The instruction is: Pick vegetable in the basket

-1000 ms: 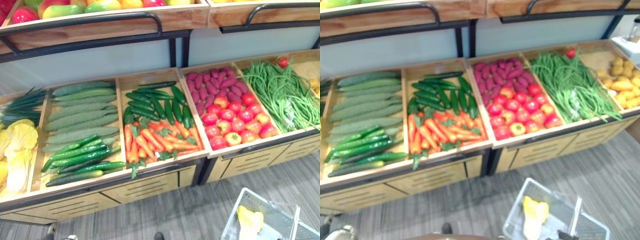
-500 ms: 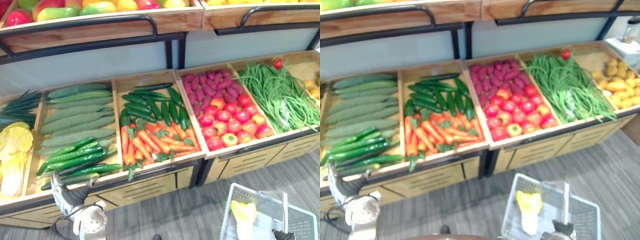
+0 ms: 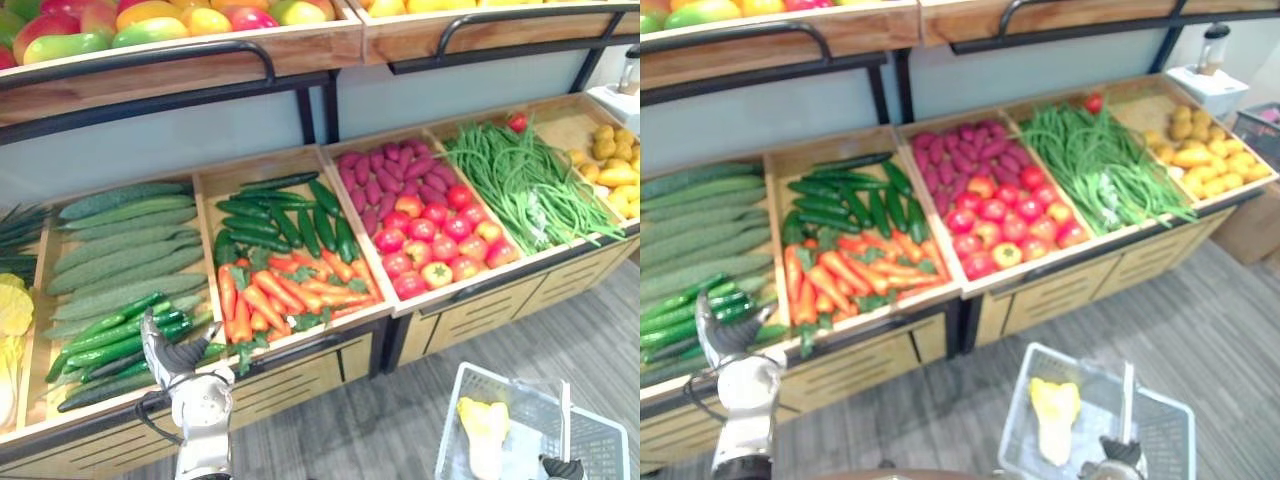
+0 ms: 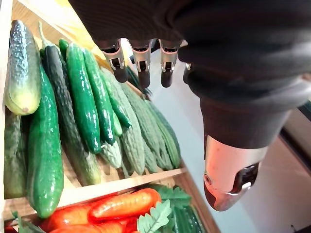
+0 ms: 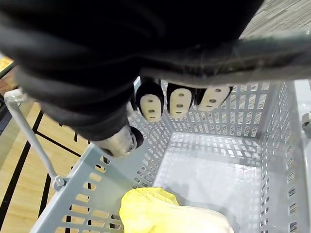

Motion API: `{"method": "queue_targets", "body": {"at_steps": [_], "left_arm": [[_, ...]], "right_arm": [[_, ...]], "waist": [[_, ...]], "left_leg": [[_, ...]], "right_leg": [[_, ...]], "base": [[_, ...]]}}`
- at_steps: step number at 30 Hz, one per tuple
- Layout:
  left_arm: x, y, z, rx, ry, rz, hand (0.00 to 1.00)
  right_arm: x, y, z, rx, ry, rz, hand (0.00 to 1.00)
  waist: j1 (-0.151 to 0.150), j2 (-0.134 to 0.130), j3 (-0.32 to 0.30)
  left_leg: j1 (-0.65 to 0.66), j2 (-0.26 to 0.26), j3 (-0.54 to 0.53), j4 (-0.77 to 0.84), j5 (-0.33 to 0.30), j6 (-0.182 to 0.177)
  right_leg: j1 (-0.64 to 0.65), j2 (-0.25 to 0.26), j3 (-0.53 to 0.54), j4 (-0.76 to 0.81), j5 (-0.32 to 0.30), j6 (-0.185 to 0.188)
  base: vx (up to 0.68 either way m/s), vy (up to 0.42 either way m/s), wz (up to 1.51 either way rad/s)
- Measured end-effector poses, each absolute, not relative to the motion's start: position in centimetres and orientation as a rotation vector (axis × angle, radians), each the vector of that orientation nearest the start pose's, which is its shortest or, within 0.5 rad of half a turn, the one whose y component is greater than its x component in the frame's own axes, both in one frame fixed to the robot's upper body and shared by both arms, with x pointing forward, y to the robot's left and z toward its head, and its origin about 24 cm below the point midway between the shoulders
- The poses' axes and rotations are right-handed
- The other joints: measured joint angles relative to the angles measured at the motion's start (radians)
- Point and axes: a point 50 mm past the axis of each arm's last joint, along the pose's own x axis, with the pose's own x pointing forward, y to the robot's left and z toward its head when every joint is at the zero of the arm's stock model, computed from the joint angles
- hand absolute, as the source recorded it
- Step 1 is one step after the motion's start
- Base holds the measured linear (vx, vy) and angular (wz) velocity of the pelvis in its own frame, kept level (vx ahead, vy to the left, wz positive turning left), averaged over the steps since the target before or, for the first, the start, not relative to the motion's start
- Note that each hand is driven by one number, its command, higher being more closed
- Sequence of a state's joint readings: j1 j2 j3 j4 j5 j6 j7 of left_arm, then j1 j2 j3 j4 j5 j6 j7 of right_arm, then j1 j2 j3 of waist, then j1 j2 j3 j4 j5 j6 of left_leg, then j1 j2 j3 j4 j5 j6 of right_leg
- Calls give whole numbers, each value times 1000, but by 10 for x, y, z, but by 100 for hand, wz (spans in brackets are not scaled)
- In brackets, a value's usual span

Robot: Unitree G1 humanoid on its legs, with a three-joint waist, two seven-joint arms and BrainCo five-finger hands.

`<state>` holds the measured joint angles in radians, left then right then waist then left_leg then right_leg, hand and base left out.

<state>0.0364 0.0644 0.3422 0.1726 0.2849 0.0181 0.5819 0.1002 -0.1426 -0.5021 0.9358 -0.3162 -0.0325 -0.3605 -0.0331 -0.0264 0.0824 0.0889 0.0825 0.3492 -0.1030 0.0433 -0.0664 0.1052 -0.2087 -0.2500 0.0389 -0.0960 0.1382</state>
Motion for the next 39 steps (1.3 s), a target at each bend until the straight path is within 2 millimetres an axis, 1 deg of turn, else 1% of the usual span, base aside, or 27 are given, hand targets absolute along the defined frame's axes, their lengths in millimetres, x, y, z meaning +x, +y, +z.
{"method": "queue_targets", "body": {"at_steps": [1,3,5,8,14,18,22,25,29,33,36,39], "left_arm": [[210,270,9,385,168,906,0],[211,269,8,381,179,909,0],[216,267,6,379,196,902,0],[220,262,3,380,223,885,0],[231,259,-5,391,301,816,0],[239,267,-10,444,389,740,0],[243,277,-11,440,451,730,0],[244,281,-16,466,507,724,0],[245,288,-28,442,603,743,0],[248,290,-36,424,671,742,0],[252,297,-37,424,702,737,0],[259,295,-36,388,719,732,0]], "right_arm": [[88,-290,-128,-383,983,-724,100],[92,-289,-127,-387,973,-719,100],[94,-289,-126,-391,964,-715,100],[99,-288,-126,-402,956,-698,100],[102,-286,-125,-429,947,-674,100],[102,-286,-125,-427,958,-672,100],[101,-286,-126,-419,971,-660,100],[99,-286,-127,-418,981,-659,100],[98,-286,-127,-410,987,-646,100],[98,-286,-127,-409,987,-645,100],[97,-285,-128,-407,988,-645,100],[95,-287,-128,-400,992,-657,100]], "waist": [[-3,0,0],[-19,0,0],[-20,0,0],[-20,1,0],[-24,1,-1],[-24,6,-4],[-25,9,-5],[-24,13,-8],[-27,14,-8],[-33,14,-7],[-43,17,-7],[-43,22,-3]], "left_leg": [[1,2,0,0,0,0],[1,3,1,1,0,0],[2,4,5,2,0,0],[2,7,23,2,-1,-1],[4,10,25,2,-1,-1],[5,11,27,2,-1,-1],[5,11,29,2,-1,-1],[5,11,31,2,-1,-1],[5,11,31,5,-1,-1],[7,11,30,5,0,-1],[14,11,31,5,-1,-1],[17,13,39,5,-3,-5]], "right_leg": [[0,2,2,-1,0,0],[-1,3,5,-2,0,0],[-4,4,11,-2,0,0],[-15,8,28,-5,9,-11],[-13,12,36,-14,17,-7],[-12,13,39,-21,24,-6],[-12,13,41,-24,28,-5],[-11,13,42,-29,31,-5],[-7,14,41,-38,36,-4],[-2,14,39,-39,36,-4],[3,15,40,-40,36,-4],[2,16,47,-39,36,-4]], "base": [[17,-14,-4],[20,-10,-4],[15,-1,-7],[10,3,-19],[-6,-3,-5],[0,0,0],[0,0,0],[0,0,0],[0,0,0],[0,0,0],[0,0,0],[-11,-1,-5]]}}
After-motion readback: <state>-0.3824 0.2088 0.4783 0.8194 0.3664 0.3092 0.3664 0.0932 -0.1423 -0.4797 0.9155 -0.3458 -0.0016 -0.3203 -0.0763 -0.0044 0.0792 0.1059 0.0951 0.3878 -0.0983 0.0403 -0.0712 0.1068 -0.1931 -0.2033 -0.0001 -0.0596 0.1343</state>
